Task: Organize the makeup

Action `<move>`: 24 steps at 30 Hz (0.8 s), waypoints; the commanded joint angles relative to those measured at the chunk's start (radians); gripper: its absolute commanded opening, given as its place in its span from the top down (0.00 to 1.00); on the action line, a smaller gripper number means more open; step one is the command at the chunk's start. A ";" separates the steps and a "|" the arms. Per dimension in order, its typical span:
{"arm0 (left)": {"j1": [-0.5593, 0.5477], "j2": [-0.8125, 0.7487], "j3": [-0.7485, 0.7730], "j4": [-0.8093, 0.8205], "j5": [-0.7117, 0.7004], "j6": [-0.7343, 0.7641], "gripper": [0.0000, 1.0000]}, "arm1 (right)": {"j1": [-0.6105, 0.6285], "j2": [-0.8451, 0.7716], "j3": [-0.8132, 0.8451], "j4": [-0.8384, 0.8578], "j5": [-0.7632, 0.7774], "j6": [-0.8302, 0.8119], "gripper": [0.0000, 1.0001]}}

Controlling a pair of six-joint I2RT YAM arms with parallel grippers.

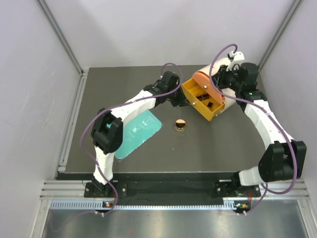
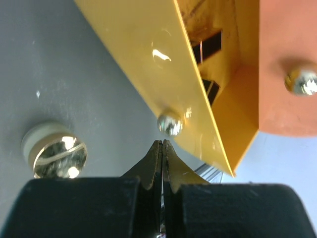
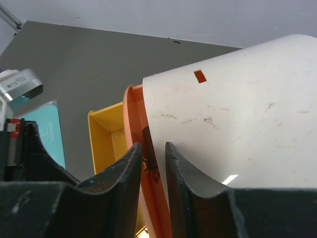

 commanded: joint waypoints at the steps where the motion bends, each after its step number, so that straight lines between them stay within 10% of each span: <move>1: 0.003 0.090 0.128 0.033 0.022 0.011 1.00 | 0.013 0.125 -0.094 -0.424 0.040 -0.012 0.72; 24: 0.003 0.371 0.419 0.301 0.128 -0.169 1.00 | 0.013 0.128 -0.099 -0.429 0.051 -0.016 0.72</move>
